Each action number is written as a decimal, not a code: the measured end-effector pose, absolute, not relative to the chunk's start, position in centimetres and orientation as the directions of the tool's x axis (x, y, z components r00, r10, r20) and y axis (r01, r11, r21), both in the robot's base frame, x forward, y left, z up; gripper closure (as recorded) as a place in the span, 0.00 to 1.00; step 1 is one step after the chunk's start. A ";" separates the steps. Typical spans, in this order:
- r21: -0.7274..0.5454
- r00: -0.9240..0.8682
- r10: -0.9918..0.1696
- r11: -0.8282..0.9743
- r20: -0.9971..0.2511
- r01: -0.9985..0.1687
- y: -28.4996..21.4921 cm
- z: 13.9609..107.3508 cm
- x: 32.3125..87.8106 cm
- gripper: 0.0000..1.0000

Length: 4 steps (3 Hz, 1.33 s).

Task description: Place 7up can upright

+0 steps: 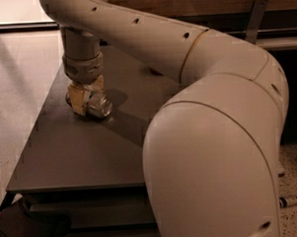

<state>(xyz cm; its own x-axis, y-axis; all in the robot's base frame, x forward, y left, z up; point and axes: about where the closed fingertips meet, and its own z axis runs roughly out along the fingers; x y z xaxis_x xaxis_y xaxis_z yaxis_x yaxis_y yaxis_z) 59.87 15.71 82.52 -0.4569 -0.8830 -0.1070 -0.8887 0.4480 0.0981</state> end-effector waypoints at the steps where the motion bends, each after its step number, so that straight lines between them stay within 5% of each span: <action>1: 0.097 -0.456 -0.882 0.447 -0.114 -0.889 16.0 82.3 60.0 1.00; 4: 0.094 -0.450 -0.883 0.441 -0.131 -0.893 15.9 82.6 60.0 1.00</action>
Offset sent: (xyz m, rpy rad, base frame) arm 0.0011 0.0019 -0.0015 0.0042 -0.0028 0.0001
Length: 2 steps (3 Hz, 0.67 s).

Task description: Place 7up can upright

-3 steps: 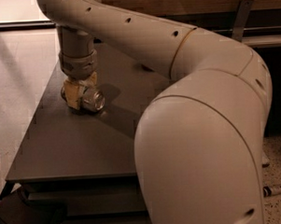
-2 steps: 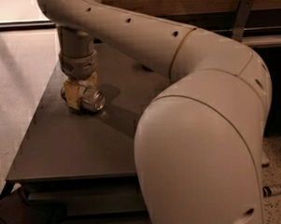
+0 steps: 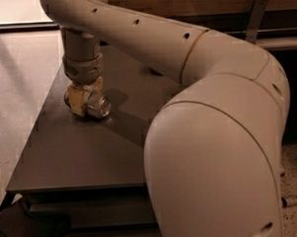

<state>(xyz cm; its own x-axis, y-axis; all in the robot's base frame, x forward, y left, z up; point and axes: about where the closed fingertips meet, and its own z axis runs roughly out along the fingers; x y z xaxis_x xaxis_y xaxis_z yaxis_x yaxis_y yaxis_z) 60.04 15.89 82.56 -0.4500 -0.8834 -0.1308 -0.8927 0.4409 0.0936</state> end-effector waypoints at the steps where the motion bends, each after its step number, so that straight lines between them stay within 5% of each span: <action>1: 0.050 -0.376 -0.879 0.379 -0.292 -0.924 14.7 85.4 60.0 1.00; 2: -0.020 -0.269 -0.837 0.317 -0.476 -0.948 12.8 89.9 60.0 1.00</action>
Offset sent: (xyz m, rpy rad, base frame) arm -0.0030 -0.0604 0.1368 0.4874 -0.4084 0.1891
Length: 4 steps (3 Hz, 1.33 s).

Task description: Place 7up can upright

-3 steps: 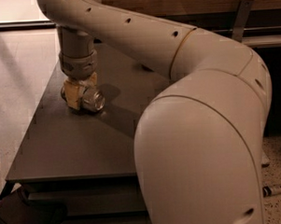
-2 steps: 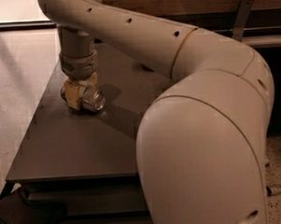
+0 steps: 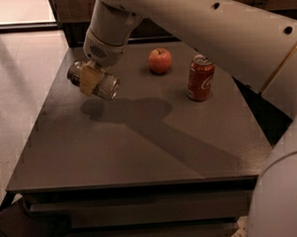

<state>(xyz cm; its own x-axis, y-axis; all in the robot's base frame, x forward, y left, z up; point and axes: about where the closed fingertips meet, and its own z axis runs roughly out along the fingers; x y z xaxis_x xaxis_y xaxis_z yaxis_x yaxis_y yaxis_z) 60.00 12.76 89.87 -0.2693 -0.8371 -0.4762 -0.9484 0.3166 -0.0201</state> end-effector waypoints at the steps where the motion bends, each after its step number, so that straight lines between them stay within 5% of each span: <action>1: -0.042 -0.162 -0.757 0.242 -0.633 -0.969 11.7 92.4 60.3 1.00; 2: -0.013 -0.127 -0.628 0.213 -0.768 -0.977 11.9 93.4 59.8 1.00; 4: -0.003 -0.130 -0.513 0.250 -0.849 -0.968 14.1 92.2 56.7 1.00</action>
Offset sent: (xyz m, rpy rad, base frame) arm -0.0004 -0.0146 0.0418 0.5102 -0.1071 0.1310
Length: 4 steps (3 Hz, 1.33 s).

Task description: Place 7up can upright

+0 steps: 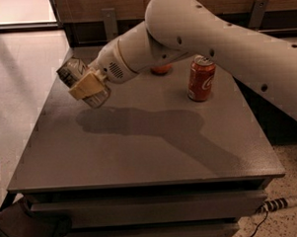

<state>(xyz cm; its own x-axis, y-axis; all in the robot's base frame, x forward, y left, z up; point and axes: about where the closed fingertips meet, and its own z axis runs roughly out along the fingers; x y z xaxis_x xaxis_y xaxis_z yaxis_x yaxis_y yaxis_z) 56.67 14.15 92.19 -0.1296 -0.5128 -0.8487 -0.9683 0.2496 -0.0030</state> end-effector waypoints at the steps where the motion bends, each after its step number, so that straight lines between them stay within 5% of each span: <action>1: 0.072 -0.216 -0.473 0.305 -0.854 -0.950 15.4 91.1 55.5 1.00; 4: 0.210 -0.270 -0.332 0.205 -0.904 -0.956 18.0 89.5 56.9 1.00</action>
Offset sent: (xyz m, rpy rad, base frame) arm -0.0006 0.0438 -0.0296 0.1677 0.2030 -0.0013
